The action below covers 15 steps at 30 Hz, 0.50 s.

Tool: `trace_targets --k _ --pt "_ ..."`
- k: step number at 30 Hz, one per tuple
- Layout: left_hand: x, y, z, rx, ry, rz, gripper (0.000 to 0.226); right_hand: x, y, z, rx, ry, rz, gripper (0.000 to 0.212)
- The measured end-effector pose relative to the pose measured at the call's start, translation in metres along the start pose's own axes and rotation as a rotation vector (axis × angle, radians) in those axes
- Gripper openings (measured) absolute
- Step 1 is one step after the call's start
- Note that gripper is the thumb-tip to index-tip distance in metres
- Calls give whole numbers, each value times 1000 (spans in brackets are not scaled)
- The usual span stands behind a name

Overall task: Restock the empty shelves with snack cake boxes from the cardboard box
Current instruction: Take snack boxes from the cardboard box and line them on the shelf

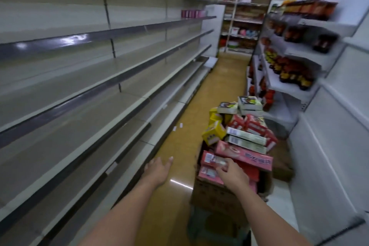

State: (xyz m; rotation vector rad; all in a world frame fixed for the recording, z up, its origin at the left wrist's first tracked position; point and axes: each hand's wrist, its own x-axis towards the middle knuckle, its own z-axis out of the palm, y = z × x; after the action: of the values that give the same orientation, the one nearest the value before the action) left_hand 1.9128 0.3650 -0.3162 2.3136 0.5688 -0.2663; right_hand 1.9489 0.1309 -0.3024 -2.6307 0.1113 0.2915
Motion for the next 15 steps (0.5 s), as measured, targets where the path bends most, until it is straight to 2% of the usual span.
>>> trace_targets --k 6,15 --pt "10 77 62 16 -20 30 72 37 78 -56 72 58 88 50" --pt "29 148 119 -15 -56 136 66 84 123 -103 100 128 117 41"
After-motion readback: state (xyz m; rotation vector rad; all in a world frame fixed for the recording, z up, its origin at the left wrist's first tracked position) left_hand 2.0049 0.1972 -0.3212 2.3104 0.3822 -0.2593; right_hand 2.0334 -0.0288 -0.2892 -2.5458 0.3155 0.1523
